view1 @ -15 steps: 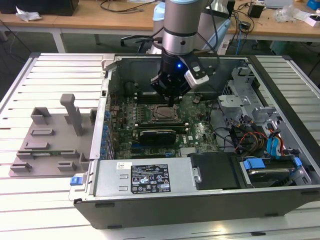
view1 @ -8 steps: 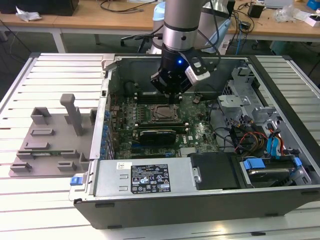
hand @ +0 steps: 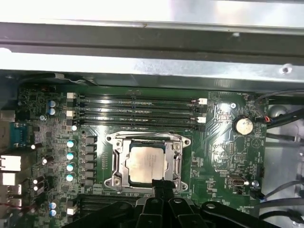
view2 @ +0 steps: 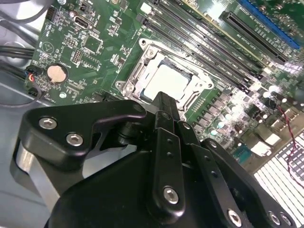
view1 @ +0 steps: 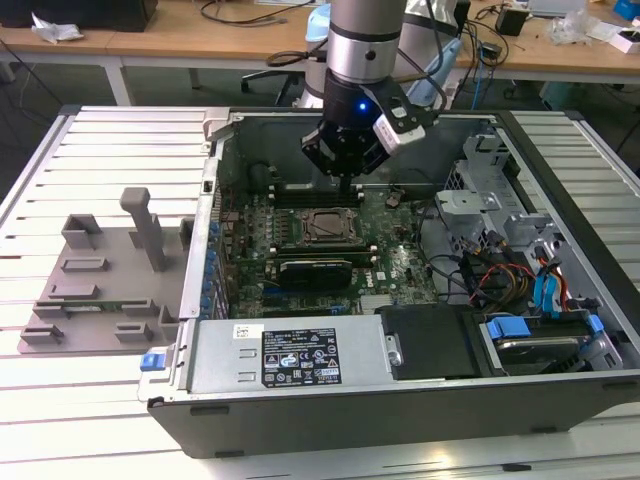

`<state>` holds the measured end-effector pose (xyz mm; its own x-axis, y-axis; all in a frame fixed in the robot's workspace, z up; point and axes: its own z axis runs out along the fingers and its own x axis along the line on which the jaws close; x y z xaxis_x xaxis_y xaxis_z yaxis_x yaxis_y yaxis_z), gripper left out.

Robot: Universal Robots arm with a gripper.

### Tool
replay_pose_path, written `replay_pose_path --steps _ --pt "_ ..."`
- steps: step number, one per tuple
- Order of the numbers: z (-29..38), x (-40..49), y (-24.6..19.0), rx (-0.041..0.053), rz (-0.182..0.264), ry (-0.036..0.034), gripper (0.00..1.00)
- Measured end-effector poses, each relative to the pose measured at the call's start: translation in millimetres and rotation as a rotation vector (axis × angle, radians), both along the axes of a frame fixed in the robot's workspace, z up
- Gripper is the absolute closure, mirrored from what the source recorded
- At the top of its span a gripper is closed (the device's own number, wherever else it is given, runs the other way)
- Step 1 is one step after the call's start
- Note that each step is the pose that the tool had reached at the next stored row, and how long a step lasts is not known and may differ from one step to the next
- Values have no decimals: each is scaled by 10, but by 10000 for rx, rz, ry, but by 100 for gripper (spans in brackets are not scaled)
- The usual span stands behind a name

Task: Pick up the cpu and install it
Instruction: 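Install the first cpu locking lever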

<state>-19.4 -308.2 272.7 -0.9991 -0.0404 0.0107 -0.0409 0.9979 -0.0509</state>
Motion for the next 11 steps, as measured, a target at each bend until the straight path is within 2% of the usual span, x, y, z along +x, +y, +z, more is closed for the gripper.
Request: replay_pose_path --steps 6,11 --pt "99 0 0 0 1 0 89" --pt "103 0 0 1 0 0 89"
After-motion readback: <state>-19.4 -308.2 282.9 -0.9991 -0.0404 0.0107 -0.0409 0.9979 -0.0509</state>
